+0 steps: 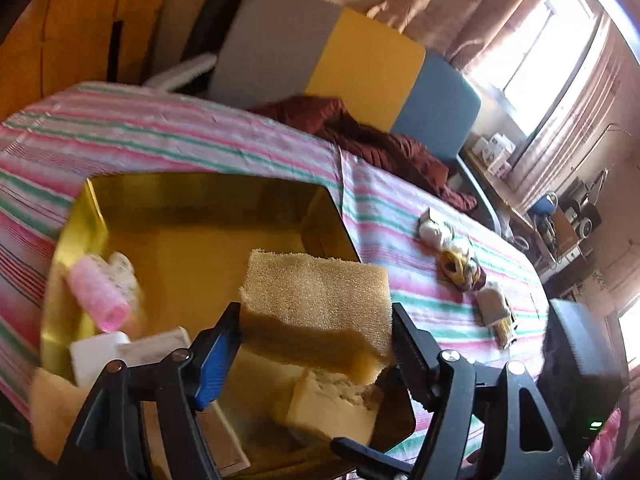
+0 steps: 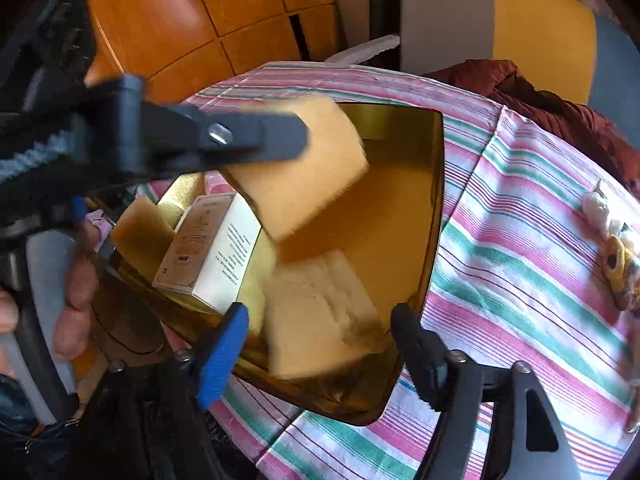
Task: Organize objects
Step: 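Carry the yellow sponge into the gold tray with the right tool and release it, then withdraw both tools from the tray toward the cracker packets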
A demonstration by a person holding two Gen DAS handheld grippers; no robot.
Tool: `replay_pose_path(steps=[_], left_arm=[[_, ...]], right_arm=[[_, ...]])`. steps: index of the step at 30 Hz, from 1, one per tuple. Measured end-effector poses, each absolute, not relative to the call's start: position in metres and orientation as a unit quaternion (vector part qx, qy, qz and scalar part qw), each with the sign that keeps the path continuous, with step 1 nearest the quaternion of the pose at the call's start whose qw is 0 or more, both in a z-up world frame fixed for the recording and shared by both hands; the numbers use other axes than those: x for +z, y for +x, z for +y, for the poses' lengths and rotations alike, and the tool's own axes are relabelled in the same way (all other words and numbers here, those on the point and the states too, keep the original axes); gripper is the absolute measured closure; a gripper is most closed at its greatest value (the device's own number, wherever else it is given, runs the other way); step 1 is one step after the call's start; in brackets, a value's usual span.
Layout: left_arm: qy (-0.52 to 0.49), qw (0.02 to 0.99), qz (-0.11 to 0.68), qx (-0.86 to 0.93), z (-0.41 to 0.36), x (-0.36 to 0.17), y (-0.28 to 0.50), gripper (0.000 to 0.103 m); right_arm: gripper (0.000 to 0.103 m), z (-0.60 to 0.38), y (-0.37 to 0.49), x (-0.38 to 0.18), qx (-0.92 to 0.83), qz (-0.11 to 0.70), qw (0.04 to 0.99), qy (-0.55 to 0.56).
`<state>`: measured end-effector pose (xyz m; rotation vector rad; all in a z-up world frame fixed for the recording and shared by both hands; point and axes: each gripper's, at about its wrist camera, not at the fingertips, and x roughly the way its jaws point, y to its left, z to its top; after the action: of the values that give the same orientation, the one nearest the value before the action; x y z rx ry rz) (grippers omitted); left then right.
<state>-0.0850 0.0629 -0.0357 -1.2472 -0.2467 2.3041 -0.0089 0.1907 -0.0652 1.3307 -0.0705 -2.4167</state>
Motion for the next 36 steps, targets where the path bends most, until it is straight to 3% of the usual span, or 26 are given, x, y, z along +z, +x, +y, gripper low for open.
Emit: replay_pose_path(steps=[8, 12, 28, 36], left_arm=[[-0.481, 0.25, -0.083, 0.837, 0.063, -0.055, -0.077, 0.029], [-0.467, 0.236, -0.061, 0.85, 0.062, -0.047, -0.067, 0.029], [-0.348, 0.116, 0.064, 0.928, 0.063, -0.002, -0.024, 0.029], [-0.339, 0.094, 0.057, 0.934, 0.054, 0.003, -0.019, 0.029]], right_arm=[[0.027, 0.191, 0.0, -0.063, -0.865, -0.03, 0.187, 0.465], [0.021, 0.194, 0.002, -0.06, -0.871, -0.031, 0.175, 0.457], [0.013, 0.206, 0.014, -0.049, -0.892, -0.046, 0.121, 0.433], [0.009, 0.208, 0.019, -0.044, -0.902, -0.037, 0.101, 0.417]])
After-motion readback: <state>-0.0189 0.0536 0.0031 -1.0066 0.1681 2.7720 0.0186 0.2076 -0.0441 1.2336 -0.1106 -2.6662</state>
